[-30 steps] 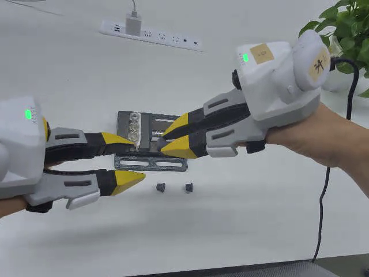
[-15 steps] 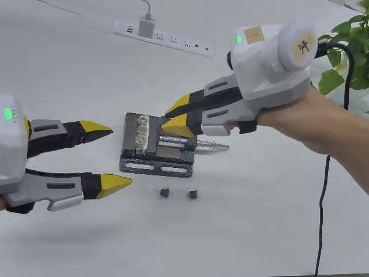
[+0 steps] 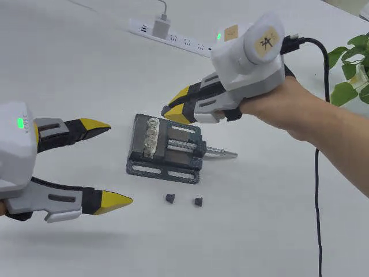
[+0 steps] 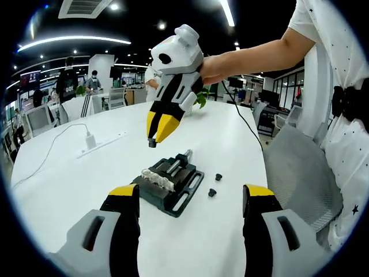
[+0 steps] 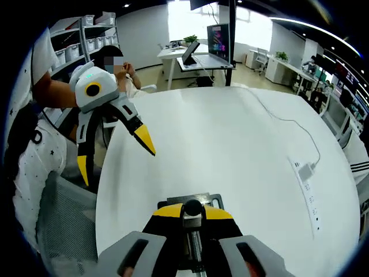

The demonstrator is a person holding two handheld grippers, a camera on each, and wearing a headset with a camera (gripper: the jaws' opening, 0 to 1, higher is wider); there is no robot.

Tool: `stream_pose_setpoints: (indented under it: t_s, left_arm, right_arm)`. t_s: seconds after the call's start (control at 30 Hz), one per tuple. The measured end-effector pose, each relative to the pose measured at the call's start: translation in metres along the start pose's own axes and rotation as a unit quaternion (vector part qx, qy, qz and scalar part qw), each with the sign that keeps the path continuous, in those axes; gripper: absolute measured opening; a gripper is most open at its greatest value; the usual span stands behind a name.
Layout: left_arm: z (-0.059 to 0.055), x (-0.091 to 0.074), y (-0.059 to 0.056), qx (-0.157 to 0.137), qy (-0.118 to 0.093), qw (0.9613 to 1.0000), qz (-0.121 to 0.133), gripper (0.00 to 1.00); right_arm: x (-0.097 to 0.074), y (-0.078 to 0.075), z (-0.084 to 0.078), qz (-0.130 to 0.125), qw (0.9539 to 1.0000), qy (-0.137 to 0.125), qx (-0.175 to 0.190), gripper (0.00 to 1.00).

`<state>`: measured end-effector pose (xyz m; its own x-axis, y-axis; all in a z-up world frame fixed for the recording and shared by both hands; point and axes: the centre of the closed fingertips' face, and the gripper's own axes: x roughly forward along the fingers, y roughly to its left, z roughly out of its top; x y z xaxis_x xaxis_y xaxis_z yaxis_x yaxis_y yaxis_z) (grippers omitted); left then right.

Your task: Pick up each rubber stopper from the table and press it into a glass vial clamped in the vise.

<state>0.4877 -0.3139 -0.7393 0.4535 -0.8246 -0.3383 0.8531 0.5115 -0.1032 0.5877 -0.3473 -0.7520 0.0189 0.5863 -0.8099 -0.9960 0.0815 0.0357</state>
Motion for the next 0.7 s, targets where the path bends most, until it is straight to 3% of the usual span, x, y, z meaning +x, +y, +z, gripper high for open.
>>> stream_pose_setpoints:
  t_s: [0.2,0.7]
  left_arm:
    - [-0.004,0.0,0.001,-0.007,0.001,1.0,0.0,0.75]
    - [-0.01,0.005,0.002,-0.01,-0.005,0.9999,-0.001,0.82]
  right_arm:
    - [0.015,-0.005,-0.009,0.0,0.9998,0.019,-0.004,0.07]
    - [0.038,-0.014,-0.021,0.003,0.9992,0.039,0.001,0.07]
